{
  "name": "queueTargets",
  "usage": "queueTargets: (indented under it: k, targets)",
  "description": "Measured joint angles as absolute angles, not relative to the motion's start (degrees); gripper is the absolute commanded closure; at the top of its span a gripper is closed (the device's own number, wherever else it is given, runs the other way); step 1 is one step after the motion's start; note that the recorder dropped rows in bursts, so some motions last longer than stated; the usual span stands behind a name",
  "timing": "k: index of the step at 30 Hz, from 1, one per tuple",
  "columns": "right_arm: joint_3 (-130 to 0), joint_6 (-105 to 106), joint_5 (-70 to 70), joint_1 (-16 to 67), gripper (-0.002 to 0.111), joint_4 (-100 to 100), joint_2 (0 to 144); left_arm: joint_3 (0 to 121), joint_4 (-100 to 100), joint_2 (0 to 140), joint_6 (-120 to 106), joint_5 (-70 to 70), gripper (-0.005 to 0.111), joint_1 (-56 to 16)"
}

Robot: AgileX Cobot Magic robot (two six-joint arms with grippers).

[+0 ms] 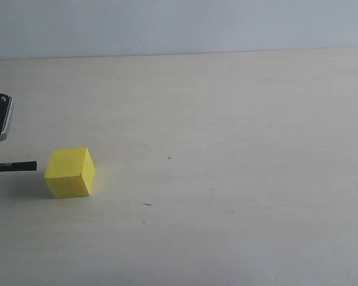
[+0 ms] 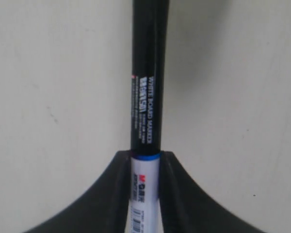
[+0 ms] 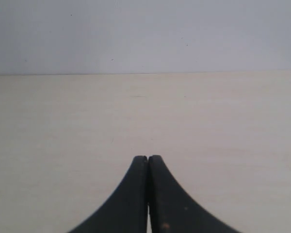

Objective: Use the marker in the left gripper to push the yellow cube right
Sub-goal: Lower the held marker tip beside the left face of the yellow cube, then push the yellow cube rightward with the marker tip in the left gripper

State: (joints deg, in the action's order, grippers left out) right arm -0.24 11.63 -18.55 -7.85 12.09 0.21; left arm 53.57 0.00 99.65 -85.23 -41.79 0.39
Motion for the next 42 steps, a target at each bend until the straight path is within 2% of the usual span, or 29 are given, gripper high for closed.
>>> queueTargets:
  k: [9,26,37,42]
  targets:
    - [-0.2,11.6,-18.6,-7.8,0.108,12.1,0.2,53.6,0.7,99.7,-85.2,-40.0,0.107,0.5]
    - [-0.2,11.6,-18.6,-7.8,0.108,12.1,0.2,53.6,5.9,99.7,-85.0,-45.0,0.107,2.6]
    - [-0.2,11.6,-18.6,-7.8,0.108,12.1,0.2,53.6,2.2,99.7,-83.3,-42.5,0.107,-10.3]
    - [-0.2,11.6,-18.6,-7.8,0.108,12.1,0.2,53.6,6.8,99.7,-77.4,-42.5,0.107,-10.0]
